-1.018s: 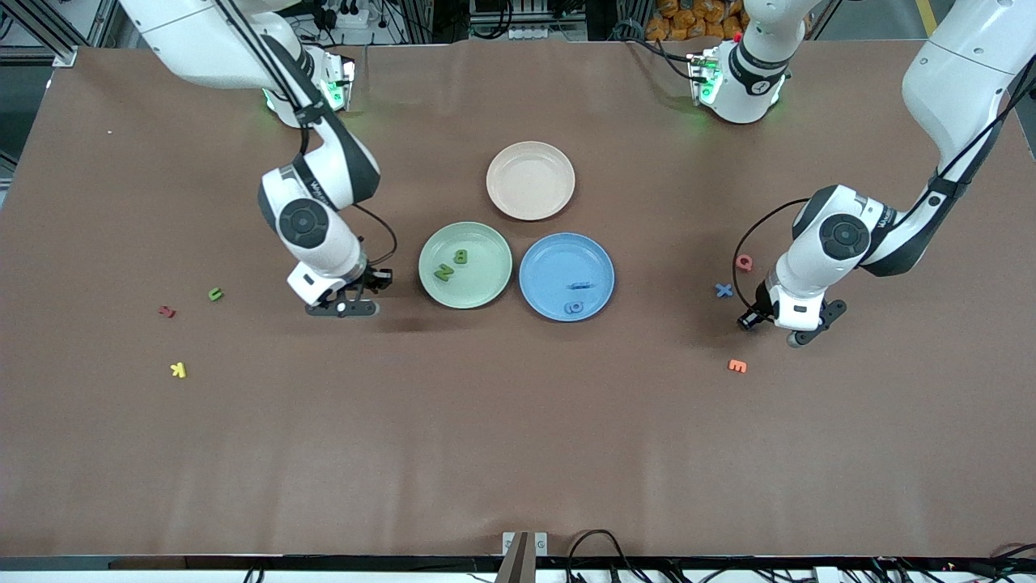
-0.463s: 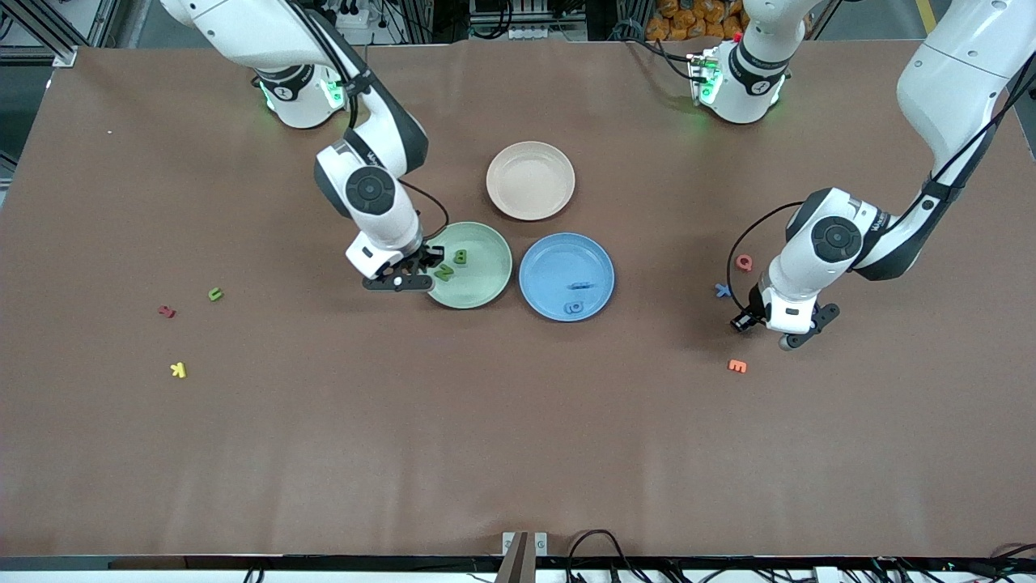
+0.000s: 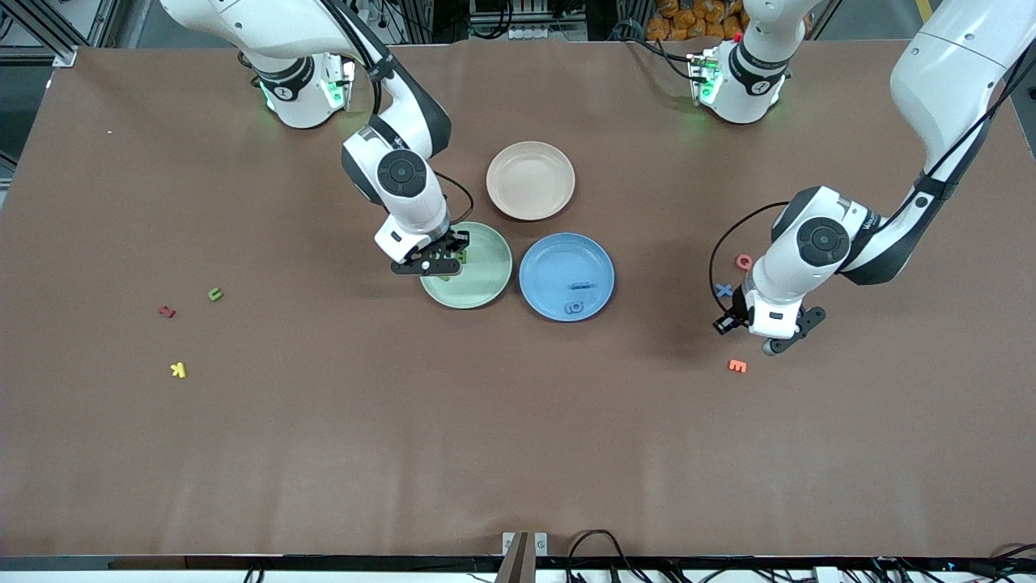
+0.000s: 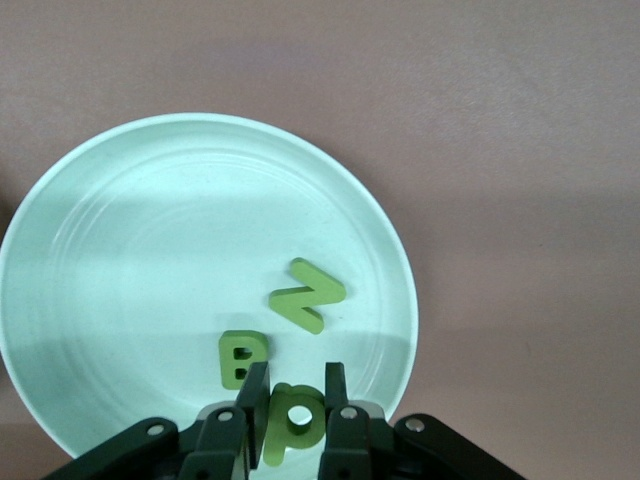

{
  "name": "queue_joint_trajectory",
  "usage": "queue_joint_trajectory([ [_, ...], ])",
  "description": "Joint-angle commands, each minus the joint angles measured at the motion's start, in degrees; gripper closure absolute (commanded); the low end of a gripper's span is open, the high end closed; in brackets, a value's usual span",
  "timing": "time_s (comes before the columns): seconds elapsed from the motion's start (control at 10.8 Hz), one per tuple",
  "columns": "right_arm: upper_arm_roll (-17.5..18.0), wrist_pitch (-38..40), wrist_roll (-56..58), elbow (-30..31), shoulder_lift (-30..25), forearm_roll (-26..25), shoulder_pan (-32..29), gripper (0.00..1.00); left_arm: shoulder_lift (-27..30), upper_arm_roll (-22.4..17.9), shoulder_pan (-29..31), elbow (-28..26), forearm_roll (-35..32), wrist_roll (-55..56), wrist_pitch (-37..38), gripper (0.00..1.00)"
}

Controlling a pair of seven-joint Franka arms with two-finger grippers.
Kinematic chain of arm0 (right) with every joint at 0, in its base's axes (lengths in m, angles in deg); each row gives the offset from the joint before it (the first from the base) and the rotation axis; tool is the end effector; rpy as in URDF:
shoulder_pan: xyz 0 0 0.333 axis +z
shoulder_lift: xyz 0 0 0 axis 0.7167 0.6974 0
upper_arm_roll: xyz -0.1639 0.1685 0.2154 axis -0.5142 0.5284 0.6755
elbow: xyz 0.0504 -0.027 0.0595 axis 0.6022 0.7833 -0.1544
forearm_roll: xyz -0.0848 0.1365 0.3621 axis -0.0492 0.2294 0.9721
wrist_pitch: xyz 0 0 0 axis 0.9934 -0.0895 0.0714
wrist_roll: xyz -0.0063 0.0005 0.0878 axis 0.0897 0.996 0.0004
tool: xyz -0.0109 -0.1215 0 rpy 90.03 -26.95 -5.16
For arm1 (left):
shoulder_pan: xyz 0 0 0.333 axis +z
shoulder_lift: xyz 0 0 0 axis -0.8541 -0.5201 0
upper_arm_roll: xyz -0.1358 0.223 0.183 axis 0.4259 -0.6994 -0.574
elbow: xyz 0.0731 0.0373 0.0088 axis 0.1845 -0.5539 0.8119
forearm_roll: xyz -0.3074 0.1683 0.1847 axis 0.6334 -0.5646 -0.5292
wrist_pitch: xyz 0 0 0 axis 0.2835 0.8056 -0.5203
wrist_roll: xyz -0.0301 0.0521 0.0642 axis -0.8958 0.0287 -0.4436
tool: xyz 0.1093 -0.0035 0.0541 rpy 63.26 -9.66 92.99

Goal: Sort letters by color into matching plates
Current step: 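Carry the green p to the green plate while the left gripper grasps blue c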

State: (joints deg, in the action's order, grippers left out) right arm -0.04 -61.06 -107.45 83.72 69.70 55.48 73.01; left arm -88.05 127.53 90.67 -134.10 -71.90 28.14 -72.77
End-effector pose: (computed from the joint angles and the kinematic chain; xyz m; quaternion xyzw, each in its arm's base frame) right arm 0.4476 0.3653 0.2163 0.9992 0.0074 -0.0389 0.0054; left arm 0.5729 -0.1307 0.2062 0.9535 0.2994 0.0234 0.0238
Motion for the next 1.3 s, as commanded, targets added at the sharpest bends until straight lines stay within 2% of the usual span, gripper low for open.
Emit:
queue_joint_trajectory([
  [0.0,0.78,2.29,-2.49,-2.42,1.35,0.66,0.54,0.0,-0.05,4.88,-1.5,1.87,2.35,6.67,3.83,1.0],
  [0.37,0.88,5.8,-2.77,-3.48,0.48,0.05,-0.94,0.0,-0.05,5.25,-8.79,4.42,2.35,14.86,5.07,1.0],
  [0.93,0.96,6.69,6.98,-3.48,-0.75,-0.13,-13.94,0.0,-0.58,5.07,-20.82,6.62,2.43,30.24,5.07,1.0],
  [1.2,0.96,6.69,9.54,-3.57,-1.02,-0.13,-20.18,0.0,-1.02,4.81,-24.35,7.24,2.43,34.91,5.07,1.0],
])
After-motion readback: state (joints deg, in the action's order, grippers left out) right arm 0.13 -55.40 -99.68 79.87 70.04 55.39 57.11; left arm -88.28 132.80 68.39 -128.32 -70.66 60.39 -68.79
